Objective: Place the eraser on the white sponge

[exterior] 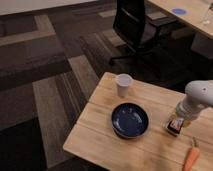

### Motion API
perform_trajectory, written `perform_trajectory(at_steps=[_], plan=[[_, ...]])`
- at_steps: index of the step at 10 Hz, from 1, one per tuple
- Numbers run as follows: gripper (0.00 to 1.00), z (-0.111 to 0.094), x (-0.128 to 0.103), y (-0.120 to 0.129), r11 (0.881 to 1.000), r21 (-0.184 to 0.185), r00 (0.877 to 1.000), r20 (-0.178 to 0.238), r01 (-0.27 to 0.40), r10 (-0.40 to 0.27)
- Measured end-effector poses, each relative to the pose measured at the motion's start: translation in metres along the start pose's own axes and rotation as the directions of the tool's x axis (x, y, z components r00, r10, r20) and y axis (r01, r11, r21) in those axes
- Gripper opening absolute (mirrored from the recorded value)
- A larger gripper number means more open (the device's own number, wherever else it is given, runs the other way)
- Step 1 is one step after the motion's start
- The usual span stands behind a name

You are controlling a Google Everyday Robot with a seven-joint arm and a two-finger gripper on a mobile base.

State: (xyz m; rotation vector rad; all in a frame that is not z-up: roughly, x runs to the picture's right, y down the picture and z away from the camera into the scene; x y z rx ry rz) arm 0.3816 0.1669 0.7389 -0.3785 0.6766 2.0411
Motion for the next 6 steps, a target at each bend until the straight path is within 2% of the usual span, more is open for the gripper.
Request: perform_trajectory(at_steps=[1, 4, 5, 6], plan=[[0.02, -0.0001, 0.0000, 0.0012, 1.000, -0.002, 1.000, 0.000, 0.000, 0.000], [0.48, -0.0002, -0.0003, 0.0003, 1.000, -0.001, 1.000, 0.001, 0.000, 0.000], [0.72, -0.0002, -0.0002, 0.0008, 1.000, -0.001, 1.000, 0.000, 0.001, -0.001], [0.80, -0.0002, -0.0002, 0.0006, 1.000, -0.001, 1.000, 0.001, 0.000, 0.000]])
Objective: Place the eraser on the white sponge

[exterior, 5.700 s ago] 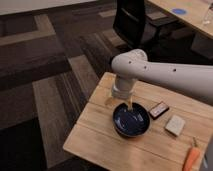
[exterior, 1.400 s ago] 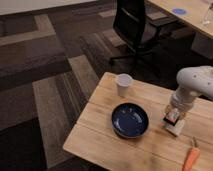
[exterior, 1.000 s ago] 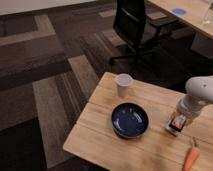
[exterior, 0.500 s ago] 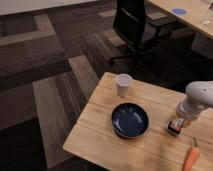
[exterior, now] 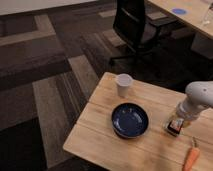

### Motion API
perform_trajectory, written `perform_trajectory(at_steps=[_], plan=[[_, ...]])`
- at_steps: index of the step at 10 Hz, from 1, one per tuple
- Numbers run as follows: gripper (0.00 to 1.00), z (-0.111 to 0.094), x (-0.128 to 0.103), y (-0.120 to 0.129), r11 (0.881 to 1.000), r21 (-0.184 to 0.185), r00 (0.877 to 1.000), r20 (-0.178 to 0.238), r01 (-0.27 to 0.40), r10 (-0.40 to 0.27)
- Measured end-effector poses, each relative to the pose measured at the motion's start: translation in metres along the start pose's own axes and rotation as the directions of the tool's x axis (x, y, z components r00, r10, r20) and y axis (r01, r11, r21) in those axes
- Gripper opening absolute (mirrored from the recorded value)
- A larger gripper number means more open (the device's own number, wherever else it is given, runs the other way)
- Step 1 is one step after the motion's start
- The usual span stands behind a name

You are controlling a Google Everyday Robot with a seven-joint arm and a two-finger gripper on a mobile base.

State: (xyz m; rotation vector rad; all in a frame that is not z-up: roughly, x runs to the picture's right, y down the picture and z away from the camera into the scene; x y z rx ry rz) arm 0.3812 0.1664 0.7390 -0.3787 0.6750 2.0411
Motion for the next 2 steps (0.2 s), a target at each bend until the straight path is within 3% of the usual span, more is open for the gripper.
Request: perform_trajectory(at_steps=[2], plan=[[0.80, 0.0000, 0.0000, 0.0000, 1.000, 0.000, 1.000, 0.000, 0.000, 0.000]])
